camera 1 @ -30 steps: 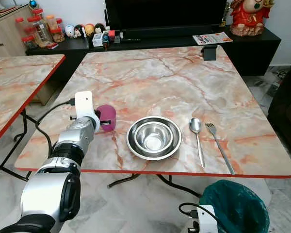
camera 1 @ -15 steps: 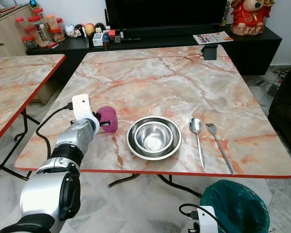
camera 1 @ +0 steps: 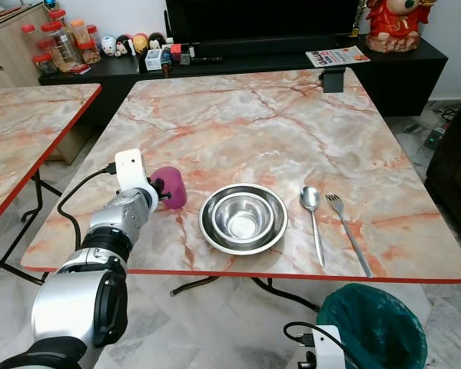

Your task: Setting the table

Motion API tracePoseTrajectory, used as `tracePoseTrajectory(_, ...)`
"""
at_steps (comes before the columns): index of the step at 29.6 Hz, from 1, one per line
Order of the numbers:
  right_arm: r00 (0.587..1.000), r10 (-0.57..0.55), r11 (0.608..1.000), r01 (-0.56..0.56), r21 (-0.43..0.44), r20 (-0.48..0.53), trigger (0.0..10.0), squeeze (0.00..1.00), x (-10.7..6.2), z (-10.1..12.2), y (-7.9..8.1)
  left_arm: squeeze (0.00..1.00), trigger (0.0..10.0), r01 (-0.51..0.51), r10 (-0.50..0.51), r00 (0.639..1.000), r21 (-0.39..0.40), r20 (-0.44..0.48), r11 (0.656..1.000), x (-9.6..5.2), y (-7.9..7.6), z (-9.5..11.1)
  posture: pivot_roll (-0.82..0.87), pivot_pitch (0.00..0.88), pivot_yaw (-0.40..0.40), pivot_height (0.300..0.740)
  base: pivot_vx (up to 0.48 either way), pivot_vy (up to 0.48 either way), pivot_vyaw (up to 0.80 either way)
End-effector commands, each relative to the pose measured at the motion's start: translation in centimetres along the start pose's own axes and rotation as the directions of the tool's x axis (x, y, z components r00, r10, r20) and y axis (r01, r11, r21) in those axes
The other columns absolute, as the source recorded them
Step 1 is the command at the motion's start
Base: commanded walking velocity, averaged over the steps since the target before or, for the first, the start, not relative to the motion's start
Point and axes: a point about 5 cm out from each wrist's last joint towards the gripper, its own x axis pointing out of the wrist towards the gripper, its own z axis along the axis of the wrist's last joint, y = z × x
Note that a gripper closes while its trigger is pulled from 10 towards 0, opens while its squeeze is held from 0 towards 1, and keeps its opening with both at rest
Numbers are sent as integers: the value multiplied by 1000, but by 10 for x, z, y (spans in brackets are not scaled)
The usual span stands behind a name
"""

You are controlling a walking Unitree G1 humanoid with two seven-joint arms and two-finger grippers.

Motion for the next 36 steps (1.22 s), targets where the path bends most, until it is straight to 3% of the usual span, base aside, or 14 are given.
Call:
tracePoseTrajectory(1,1000,0,1000,0,20,-1,10000,0,0,0,3,1000,10000,-9,9,999,13,34,1000,0,1,14,8,16,101,723,0,0,0)
tracePoseTrajectory(2,1000,0,1000,0,19,0,10000,0,0,0,3,1000,10000,-10,9,999,15,37,1000,-1,1,15,10,16,101,723,0,0,0)
tracePoseTrajectory(3,1000,1,1000,-1,20,0,10000,0,0,0,3,0,10000,-9,8,999,16,40,1000,-1,1,16,10,16,100,723,0,0,0)
tracePoseTrajectory(14,1000,4,1000,-4,20,4,10000,0,0,2,4,0,10000,8,-10,994,18,107,1000,-3,2,33,17,15,96,723,0,0,0)
tracePoseTrajectory(17,1000,3,1000,-4,28,14,10000,0,1,5,3,0,10000,18,-11,984,-40,176,999,-7,9,43,18,13,93,723,0,0,0)
tracePoseTrajectory(22,999,1,999,-2,45,32,10000,0,1,8,2,0,10000,42,-25,941,-42,339,998,-20,26,57,18,8,93,723,0,0,0)
tracePoseTrajectory(25,999,1,999,-2,47,33,10000,0,1,8,2,0,10000,42,-25,933,-39,359,998,-23,28,58,18,8,93,723,0,0,0)
tracePoseTrajectory(26,999,1,999,-2,43,34,10000,0,1,9,2,0,10000,-37,53,889,-42,455,998,-38,58,52,25,5,88,723,0,0,0)
tracePoseTrajectory(28,999,1,999,-2,43,36,10000,0,2,10,1,0,10000,-179,149,835,5,529,984,-56,89,45,36,4,81,723,0,0,0)
tracePoseTrajectory(30,999,1,999,-2,44,36,10000,0,2,10,0,0,10000,-224,168,821,37,546,974,-61,96,44,36,4,81,723,0,0,0)
tracePoseTrajectory(31,999,0,999,-2,42,39,10000,0,2,10,0,0,10000,-358,209,776,143,594,923,-74,115,38,41,3,77,723,0,0,0)
tracePoseTrajectory(32,999,0,999,-2,42,39,10000,0,2,10,0,0,10000,-358,209,776,143,594,923,-74,115,38,41,3,77,723,0,0,0)
tracePoseTrajectory(33,999,0,999,-1,40,42,10000,0,2,11,-1,0,10000,-494,299,734,176,609,852,-86,138,28,42,4,77,723,0,0,0)
tracePoseTrajectory(36,999,-1,999,-1,40,46,10000,0,2,13,-1,0,10000,-601,401,698,181,594,778,-99,164,12,44,6,74,723,0,0,0)
